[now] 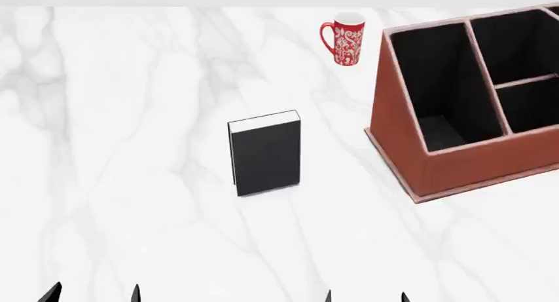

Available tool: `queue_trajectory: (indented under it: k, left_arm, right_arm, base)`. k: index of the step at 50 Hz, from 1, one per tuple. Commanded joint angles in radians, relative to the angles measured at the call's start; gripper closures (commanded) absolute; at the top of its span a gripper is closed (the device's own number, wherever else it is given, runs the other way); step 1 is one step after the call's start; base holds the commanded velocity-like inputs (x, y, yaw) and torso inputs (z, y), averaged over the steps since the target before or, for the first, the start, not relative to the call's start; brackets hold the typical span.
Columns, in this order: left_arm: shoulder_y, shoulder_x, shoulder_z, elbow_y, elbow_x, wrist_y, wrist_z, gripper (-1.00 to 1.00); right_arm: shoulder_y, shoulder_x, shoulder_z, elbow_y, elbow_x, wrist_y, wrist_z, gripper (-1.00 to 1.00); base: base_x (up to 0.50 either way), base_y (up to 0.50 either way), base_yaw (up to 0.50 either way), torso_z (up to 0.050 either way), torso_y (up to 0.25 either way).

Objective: Pick up the book and place it in the right compartment of the caddy.

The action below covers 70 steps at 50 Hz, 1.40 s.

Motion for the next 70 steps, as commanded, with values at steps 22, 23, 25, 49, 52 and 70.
queue_trajectory:
  k: [22, 23, 25, 49, 52, 70]
  left_arm:
    - [-0.016, -0.063, 0.077, -0.044, -0.037, 0.018, -0.093, -1.00]
    - [-0.015, -0.064, 0.079, -0.043, -0.038, 0.019, -0.095, -1.00]
    - [-0.016, -0.067, 0.085, -0.044, -0.039, 0.018, -0.097, -1.00]
    - [-0.022, -0.092, 0.116, -0.047, -0.069, 0.005, -0.127, -1.00]
    - [-0.031, -0.096, 0.117, -0.003, -0.082, -0.038, -0.130, -1.00]
    - [-0.563, -0.159, 0.034, 0.535, -0.315, -0.893, -0.190, -1.00]
  right_arm:
    - [-0.004, 0.066, -0.073, -0.055, 0.049, 0.062, 0.086, -1.00]
    - [-0.004, 0.069, -0.075, -0.056, 0.051, 0.065, 0.085, -1.00]
    - [-0.005, 0.071, -0.075, -0.059, 0.061, 0.055, 0.085, -1.00]
    - [0.003, 0.089, -0.097, -0.059, 0.056, 0.058, 0.160, -1.00]
    - [0.012, 0.095, -0.096, -0.087, 0.052, 0.093, 0.175, -1.00]
    - [0.588, 0.200, -0.037, -0.672, 0.238, 1.026, 0.214, -1.00]
  base:
    - [0.03, -0.12, 0.00, 0.000, 0.000]
    - [0.12, -0.50, 0.00, 0.000, 0.000]
    - [0.12, -0.50, 0.00, 0.000, 0.000]
    - [0.06, -0.29, 0.00, 0.000, 0.000]
    - [0.00, 0.00, 0.00, 0.000, 0.000]
    - [0.00, 0.00, 0.00, 0.000, 0.000]
